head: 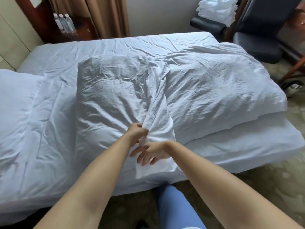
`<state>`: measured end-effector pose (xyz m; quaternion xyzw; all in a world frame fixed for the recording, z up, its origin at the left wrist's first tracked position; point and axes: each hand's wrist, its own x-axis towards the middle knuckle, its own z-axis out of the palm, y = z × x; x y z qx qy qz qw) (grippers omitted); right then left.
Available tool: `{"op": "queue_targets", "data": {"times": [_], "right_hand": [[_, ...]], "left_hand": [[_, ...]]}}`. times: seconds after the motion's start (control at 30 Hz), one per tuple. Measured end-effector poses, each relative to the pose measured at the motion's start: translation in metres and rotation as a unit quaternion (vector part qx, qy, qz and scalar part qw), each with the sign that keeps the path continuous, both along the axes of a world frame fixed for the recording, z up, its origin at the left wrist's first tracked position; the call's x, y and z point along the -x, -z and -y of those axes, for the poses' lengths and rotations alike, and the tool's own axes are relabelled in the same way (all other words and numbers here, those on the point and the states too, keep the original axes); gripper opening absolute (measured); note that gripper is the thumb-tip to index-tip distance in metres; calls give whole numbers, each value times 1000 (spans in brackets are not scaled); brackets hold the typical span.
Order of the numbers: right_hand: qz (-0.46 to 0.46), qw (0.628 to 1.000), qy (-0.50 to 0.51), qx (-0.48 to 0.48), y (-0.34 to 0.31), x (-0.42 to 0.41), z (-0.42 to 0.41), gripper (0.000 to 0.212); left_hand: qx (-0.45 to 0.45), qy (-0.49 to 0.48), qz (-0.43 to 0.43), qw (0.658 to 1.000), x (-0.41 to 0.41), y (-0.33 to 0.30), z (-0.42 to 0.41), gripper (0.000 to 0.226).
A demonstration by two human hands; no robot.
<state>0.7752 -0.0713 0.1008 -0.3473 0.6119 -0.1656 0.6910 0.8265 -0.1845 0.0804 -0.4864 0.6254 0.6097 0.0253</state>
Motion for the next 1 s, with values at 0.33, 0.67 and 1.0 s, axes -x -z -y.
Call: {"op": "queue_targets", "data": {"times": [0.33, 0.67, 1.0], "right_hand": [[-193, 937, 278, 91, 19, 113, 80, 24], [-193, 868, 457, 25, 52, 181, 159, 70], [-232, 709, 634, -204, 76, 243, 168, 87]], "left_hand": [[188, -143, -57, 970, 97, -21, 89, 30], [315, 77, 177, 929, 135, -27, 173, 28], [-271, 506, 326, 751, 133, 5, 146, 30]]}}
